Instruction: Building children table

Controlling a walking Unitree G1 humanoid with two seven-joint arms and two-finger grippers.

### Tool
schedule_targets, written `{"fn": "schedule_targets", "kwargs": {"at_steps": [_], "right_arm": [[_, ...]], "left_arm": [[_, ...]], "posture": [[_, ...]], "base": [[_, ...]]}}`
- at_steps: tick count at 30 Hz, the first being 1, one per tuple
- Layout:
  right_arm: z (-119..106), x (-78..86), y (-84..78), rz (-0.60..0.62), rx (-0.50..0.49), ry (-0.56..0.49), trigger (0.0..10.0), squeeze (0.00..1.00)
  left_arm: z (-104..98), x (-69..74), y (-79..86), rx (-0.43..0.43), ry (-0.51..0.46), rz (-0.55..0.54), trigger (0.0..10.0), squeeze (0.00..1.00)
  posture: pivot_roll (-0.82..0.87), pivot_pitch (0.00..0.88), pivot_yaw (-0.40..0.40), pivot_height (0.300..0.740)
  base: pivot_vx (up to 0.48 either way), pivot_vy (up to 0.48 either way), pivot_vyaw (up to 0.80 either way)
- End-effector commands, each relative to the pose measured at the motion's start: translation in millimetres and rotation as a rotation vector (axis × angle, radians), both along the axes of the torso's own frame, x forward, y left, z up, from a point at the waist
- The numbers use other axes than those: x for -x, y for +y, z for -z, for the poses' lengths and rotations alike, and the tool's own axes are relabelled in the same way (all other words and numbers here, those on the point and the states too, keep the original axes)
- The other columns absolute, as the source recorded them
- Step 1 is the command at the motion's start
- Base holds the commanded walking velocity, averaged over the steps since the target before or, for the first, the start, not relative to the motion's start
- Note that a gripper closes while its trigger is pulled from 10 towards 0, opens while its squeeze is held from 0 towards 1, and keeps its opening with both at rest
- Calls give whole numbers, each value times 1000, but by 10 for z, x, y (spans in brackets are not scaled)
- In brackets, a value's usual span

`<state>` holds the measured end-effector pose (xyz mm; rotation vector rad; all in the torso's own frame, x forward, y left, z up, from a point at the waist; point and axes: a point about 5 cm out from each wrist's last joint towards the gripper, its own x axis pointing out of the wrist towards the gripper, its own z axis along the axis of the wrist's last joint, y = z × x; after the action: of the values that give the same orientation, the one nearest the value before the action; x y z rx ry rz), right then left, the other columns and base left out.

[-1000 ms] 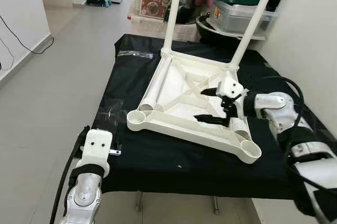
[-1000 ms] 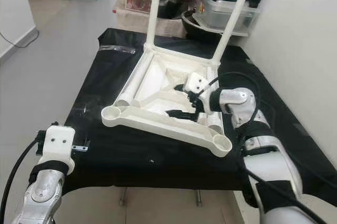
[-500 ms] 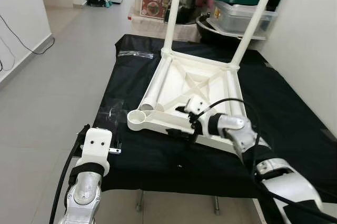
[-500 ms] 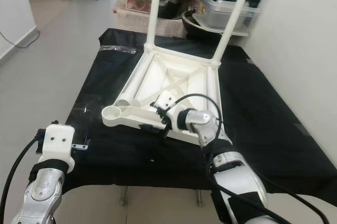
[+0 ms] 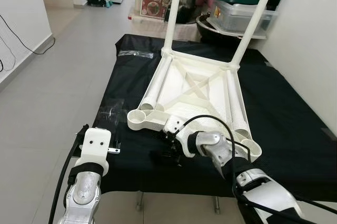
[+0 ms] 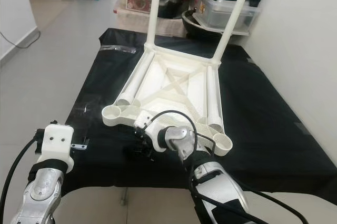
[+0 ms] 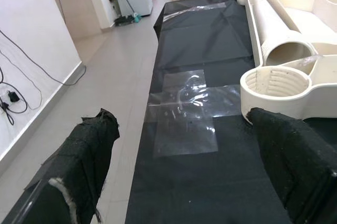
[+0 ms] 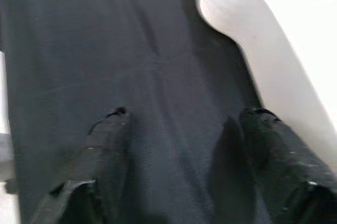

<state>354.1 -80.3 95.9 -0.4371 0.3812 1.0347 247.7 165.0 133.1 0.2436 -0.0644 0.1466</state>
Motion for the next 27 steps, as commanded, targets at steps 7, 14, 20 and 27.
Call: {"fn": "schedule_targets", "kwargs": {"at_steps": [7,14,20,27], "right_arm": [[-212,-45,74,-34,-190,17,10000,0],[-397,-56,89,-114,-330,34,10000,557],[-470,-151,17,-37,-267,0,10000,1000],[-384,-221,-47,128,-169,-3,10000,216]], "left_arm": [[24,-11,-19,0,5,0,10000,0],[32,-11,-45,3,7,10,10000,0],[36,-15,-55,7,8,11,10000,0],[29,-18,-51,8,5,10,10000,0]], "posture": [[179,0,-174,740],[164,0,-168,740],[165,0,-174,740],[171,0,-178,740]], "base": [[0,0,0],[0,0,0],[0,0,0],[0,0,0]]}}
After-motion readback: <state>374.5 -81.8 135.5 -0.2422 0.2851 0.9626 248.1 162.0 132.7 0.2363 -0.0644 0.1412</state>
